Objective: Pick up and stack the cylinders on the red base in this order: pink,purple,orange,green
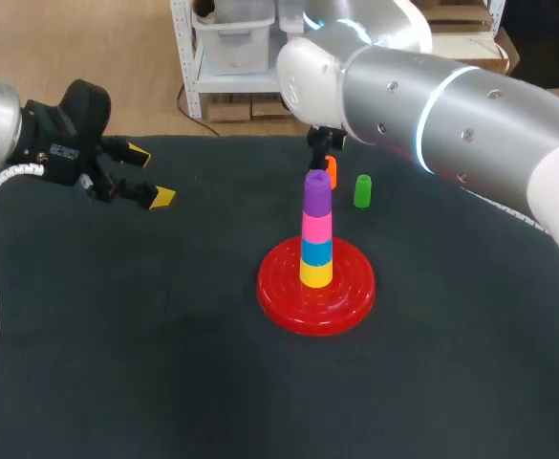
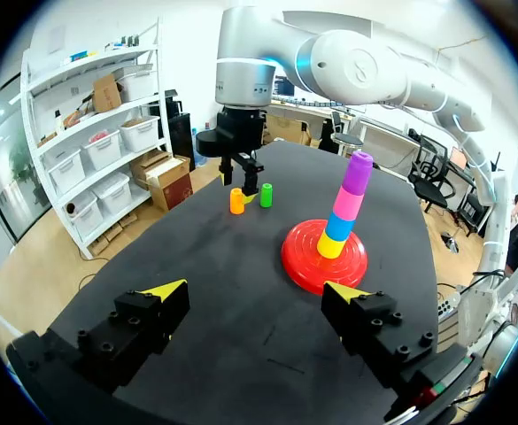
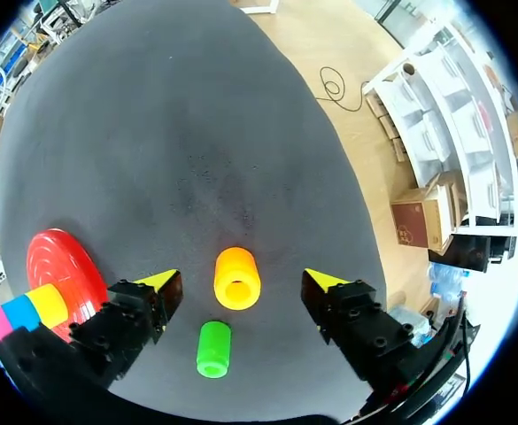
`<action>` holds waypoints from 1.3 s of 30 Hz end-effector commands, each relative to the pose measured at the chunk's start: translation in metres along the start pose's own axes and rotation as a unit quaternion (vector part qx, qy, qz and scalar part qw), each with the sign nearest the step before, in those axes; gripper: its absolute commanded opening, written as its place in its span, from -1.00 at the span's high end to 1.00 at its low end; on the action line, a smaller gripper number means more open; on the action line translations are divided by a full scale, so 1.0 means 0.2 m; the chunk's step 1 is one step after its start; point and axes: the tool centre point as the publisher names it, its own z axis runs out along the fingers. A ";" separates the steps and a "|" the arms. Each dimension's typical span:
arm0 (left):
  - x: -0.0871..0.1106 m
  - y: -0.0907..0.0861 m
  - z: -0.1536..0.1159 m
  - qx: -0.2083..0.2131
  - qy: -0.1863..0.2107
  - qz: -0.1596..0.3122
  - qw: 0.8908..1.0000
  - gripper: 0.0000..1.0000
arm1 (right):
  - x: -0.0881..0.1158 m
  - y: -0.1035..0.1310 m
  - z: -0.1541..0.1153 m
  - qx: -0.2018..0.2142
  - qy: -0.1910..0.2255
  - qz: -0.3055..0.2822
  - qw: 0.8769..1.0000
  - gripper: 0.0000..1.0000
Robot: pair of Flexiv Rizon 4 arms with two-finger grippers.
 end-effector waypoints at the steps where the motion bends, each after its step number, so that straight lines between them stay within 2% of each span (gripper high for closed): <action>1: 0.00 0.01 0.00 0.001 0.001 0.000 1.000 -1.00 | -0.04 -0.04 0.00 -0.146 0.008 0.001 0.989 -0.51; 6: 0.00 0.01 0.00 0.001 0.001 0.000 1.000 -1.00 | -0.03 -0.03 0.00 -0.148 0.009 0.004 0.989 -0.40; 7: 0.00 0.01 0.00 0.001 0.001 0.000 1.000 -1.00 | -0.03 -0.03 0.00 -0.148 0.010 0.004 0.989 -0.27; 8: 0.00 0.01 0.00 0.001 0.001 0.000 1.000 -1.00 | -0.03 -0.03 0.00 -0.150 0.011 0.004 0.989 0.05; 9: 0.00 0.01 0.00 0.001 0.001 0.000 1.000 -1.00 | -0.03 -0.02 0.00 -0.150 0.012 0.005 0.989 0.15; 10: 0.00 0.01 0.00 0.001 0.001 0.000 1.000 -1.00 | -0.03 -0.02 0.00 -0.151 0.012 0.005 0.988 0.76; 11: 0.00 0.01 0.00 0.001 0.001 0.000 1.000 -1.00 | -0.03 -0.02 0.01 -0.151 0.012 0.005 0.988 1.00; 14: 0.00 0.01 0.00 0.001 0.001 0.000 1.000 -1.00 | -0.02 -0.01 -0.01 -0.148 0.012 0.006 0.989 1.00; 18: 0.00 0.01 0.00 0.001 0.001 0.000 1.000 -1.00 | -0.03 -0.01 -0.09 -0.131 0.003 0.001 0.991 1.00; 21: 0.00 0.01 0.00 0.001 0.001 0.000 1.000 -1.00 | -0.04 -0.01 -0.20 -0.116 -0.008 -0.012 0.993 1.00; 25: 0.00 0.01 0.00 0.001 0.001 0.000 1.000 -1.00 | -0.06 0.04 -0.41 -0.091 -0.030 -0.053 0.994 1.00; 28: 0.00 0.01 0.00 0.001 0.001 0.000 1.000 -1.00 | -0.07 0.11 -0.60 -0.074 -0.044 -0.098 0.991 1.00; 33: 0.00 0.01 0.00 0.001 0.001 0.000 1.000 -1.00 | -0.08 0.28 -0.89 -0.045 -0.044 -0.182 0.981 1.00; 39: 0.00 0.01 0.00 0.001 0.001 0.000 1.000 -1.00 | -0.01 0.56 -1.18 -0.024 -0.037 -0.263 0.964 1.00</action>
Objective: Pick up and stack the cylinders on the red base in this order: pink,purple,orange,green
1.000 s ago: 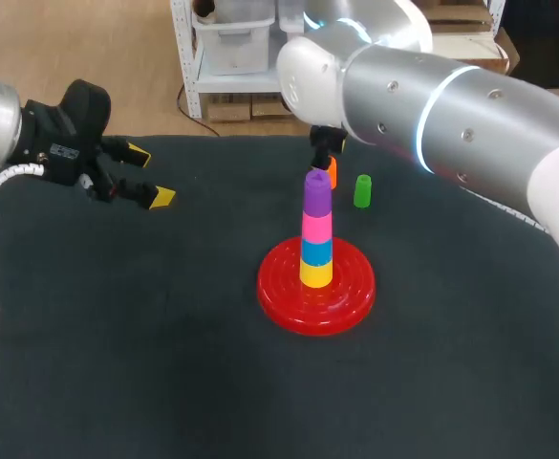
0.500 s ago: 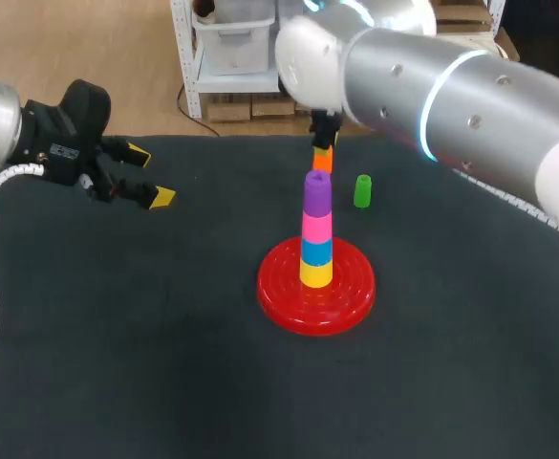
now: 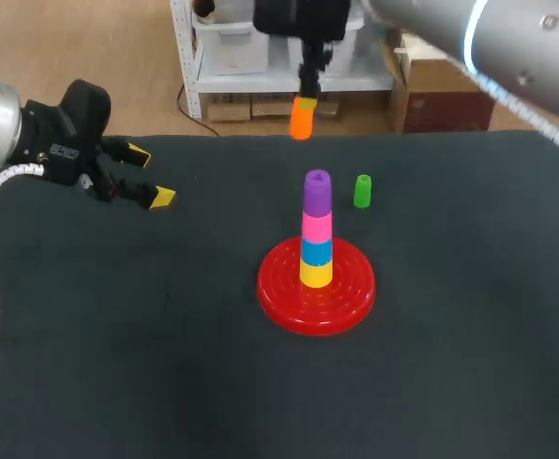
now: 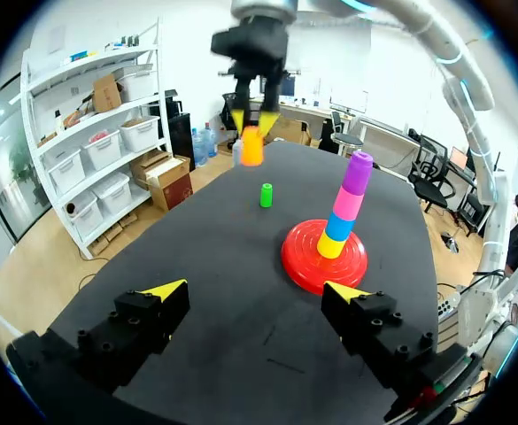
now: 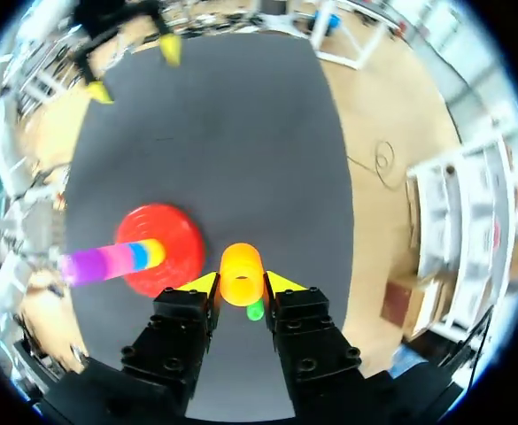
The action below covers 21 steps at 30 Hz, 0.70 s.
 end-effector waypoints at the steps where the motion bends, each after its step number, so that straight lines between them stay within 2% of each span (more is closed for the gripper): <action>1: 0.00 0.01 0.00 0.001 0.001 0.000 1.000 -1.00 | -0.04 0.28 -0.28 0.033 0.014 -0.041 0.999 1.00; 5: 0.00 0.01 0.00 0.001 0.001 0.000 1.000 -1.00 | -0.06 0.47 -0.35 0.034 0.016 -0.055 0.998 1.00; 10: 0.00 0.01 0.00 0.001 0.001 0.000 1.000 -1.00 | -0.06 0.64 -0.34 0.041 0.031 -0.062 0.997 1.00; 21: 0.00 0.01 0.00 0.001 0.001 0.000 1.000 -1.00 | 0.02 0.83 -0.24 0.083 0.028 -0.030 0.996 1.00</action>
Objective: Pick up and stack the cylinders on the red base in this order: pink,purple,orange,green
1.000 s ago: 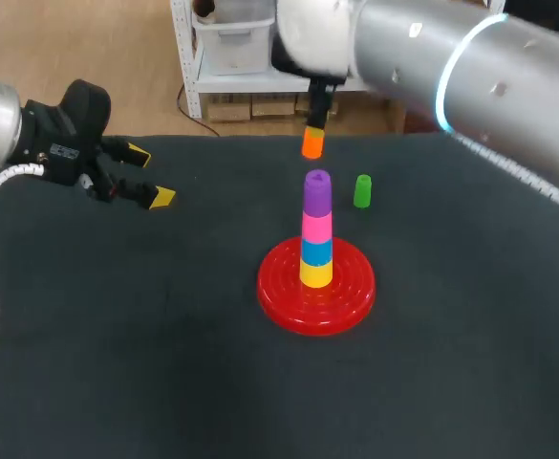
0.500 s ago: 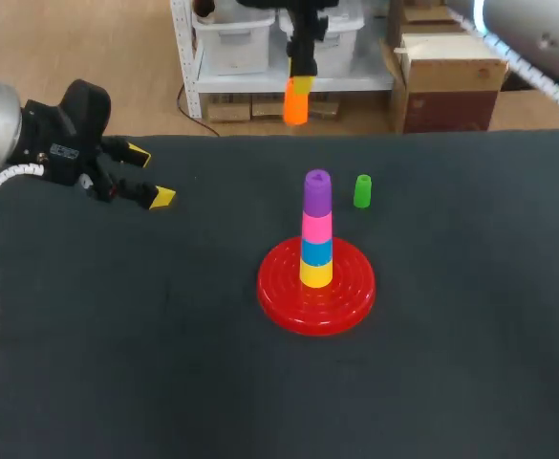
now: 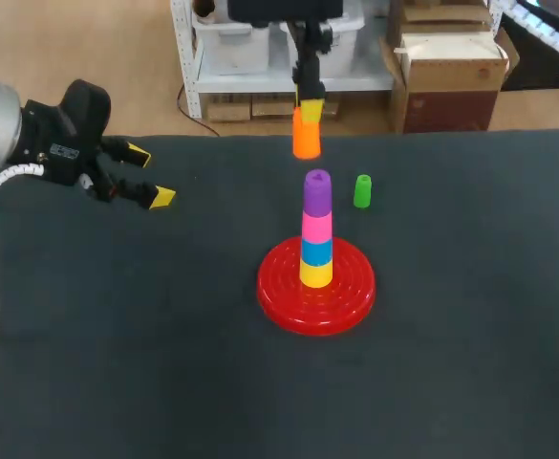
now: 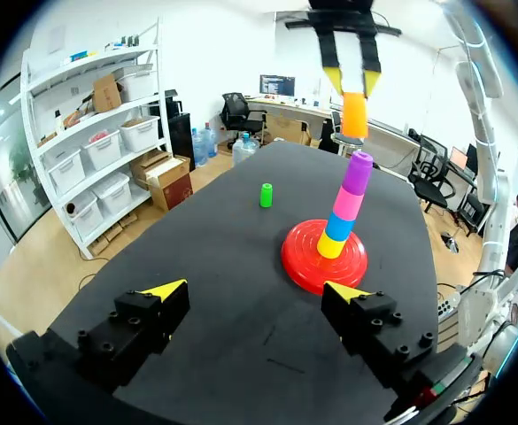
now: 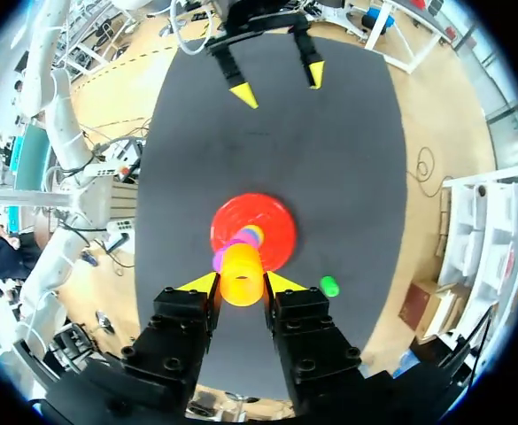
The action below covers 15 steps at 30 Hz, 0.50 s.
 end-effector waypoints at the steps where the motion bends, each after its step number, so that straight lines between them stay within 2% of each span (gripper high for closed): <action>1: 0.00 0.01 0.00 0.001 0.001 0.000 1.000 -1.00 | 0.05 0.19 0.09 0.177 -0.017 0.005 0.984 1.00; 8: 0.00 0.01 0.00 0.001 0.001 0.000 1.000 -1.00 | 0.06 0.20 0.08 0.198 0.010 0.009 0.980 1.00; 15: 0.00 0.01 0.00 0.001 0.001 0.000 1.000 -1.00 | 0.04 0.15 0.07 0.218 0.020 0.013 0.976 1.00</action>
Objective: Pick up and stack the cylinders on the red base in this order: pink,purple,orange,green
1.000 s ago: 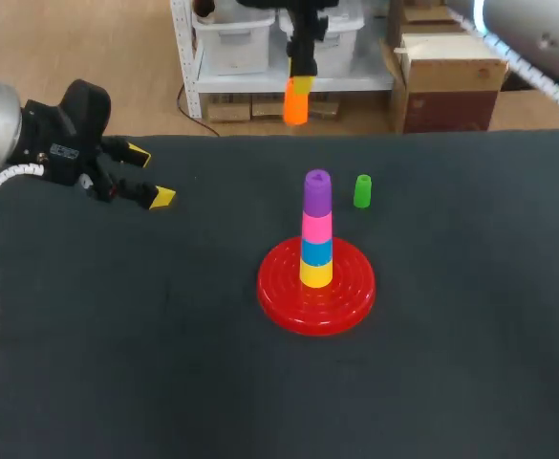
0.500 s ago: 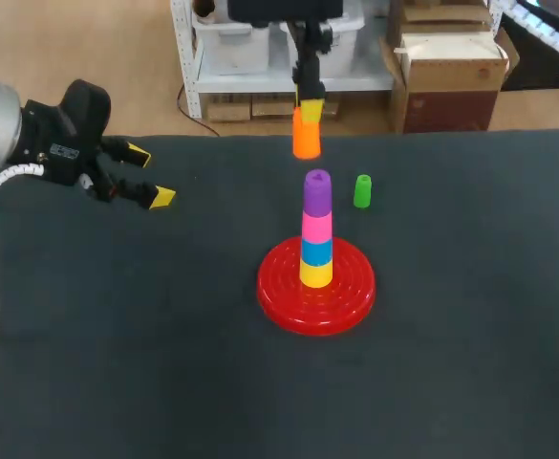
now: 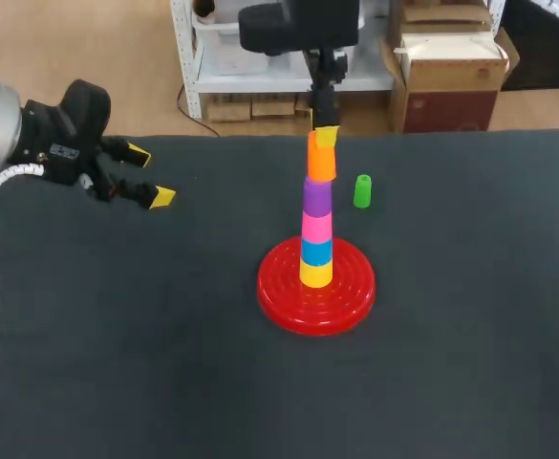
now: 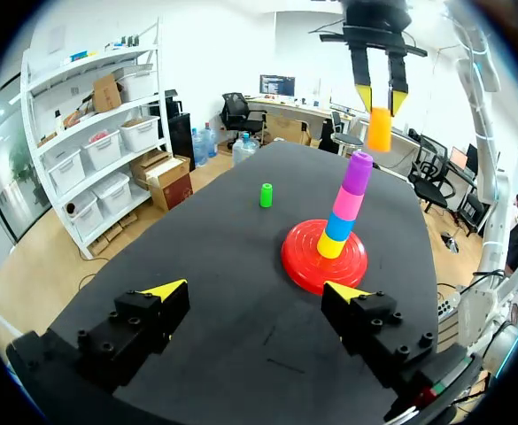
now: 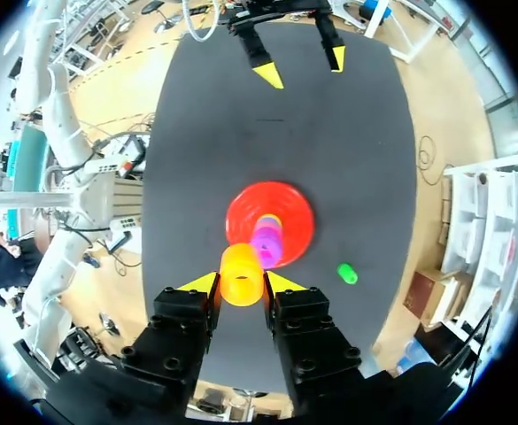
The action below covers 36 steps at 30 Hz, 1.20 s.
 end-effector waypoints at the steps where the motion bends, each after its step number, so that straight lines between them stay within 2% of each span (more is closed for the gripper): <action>1: 0.00 0.01 0.00 0.001 0.001 0.000 1.000 -1.00 | -0.01 0.01 0.03 0.191 -0.002 0.001 0.982 1.00; 11: 0.00 0.01 0.00 0.001 0.001 0.000 1.000 -1.00 | 0.01 -0.07 0.08 0.174 0.007 0.014 0.985 1.00; 17: 0.00 0.01 0.00 0.001 0.001 0.000 1.000 -1.00 | 0.00 -0.11 0.07 0.151 -0.016 0.013 0.988 1.00; 36: 0.00 0.01 0.00 0.001 0.001 0.000 1.000 -1.00 | -0.01 -0.10 0.09 0.091 -0.038 0.010 0.995 1.00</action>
